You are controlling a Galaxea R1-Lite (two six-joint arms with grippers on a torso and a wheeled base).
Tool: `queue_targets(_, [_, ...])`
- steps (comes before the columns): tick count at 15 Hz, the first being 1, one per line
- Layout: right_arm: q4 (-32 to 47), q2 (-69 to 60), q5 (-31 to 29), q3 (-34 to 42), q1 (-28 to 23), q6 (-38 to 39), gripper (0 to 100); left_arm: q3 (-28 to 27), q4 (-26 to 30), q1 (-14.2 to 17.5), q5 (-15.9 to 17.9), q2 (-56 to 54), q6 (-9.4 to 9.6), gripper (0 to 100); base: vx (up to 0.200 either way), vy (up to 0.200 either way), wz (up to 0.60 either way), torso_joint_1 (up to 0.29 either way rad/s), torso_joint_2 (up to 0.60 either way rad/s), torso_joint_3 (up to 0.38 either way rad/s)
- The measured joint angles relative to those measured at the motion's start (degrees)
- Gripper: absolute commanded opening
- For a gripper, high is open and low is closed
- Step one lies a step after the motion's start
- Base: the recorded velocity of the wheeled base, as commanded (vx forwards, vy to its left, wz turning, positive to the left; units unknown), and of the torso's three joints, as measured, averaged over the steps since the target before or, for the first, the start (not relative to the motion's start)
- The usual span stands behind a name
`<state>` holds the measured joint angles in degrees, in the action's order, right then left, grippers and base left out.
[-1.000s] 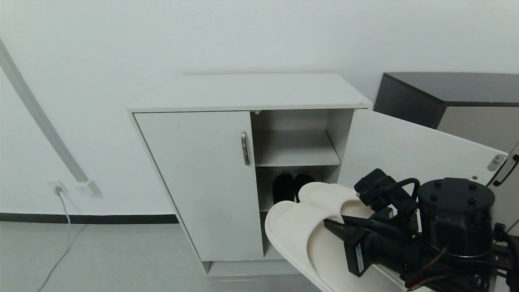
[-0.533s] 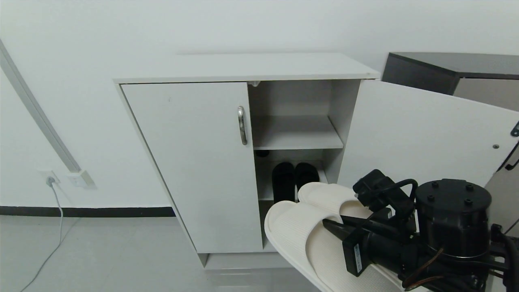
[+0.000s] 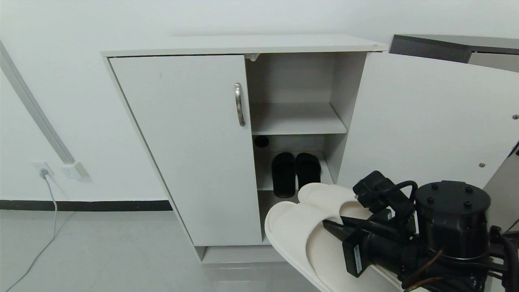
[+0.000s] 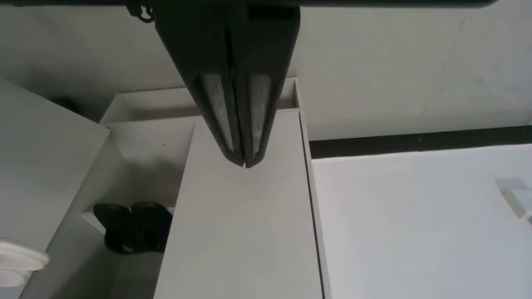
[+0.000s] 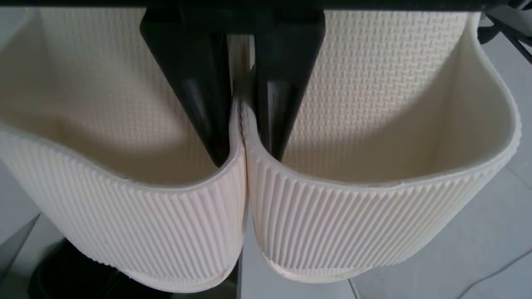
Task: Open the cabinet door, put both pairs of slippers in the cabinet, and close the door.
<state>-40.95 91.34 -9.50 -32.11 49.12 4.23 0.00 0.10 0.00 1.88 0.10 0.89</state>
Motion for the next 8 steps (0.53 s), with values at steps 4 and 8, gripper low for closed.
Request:
queue_targets(4, [-0.02,0.16,0.0,0.44,0.05,-0.33,0,0.0,0.0,0.0,-0.02,0.0,-0.02,0,0.0,0.0,0.0,-0.001,0.01,0.008])
queue_targets(8, [-0.65,0.57,-3.61,0.28,0.8,-2.23,0,0.0,0.0,0.0,-0.51,0.0,-0.24,0,0.0,0.0,0.0,0.0,0.0,0.0])
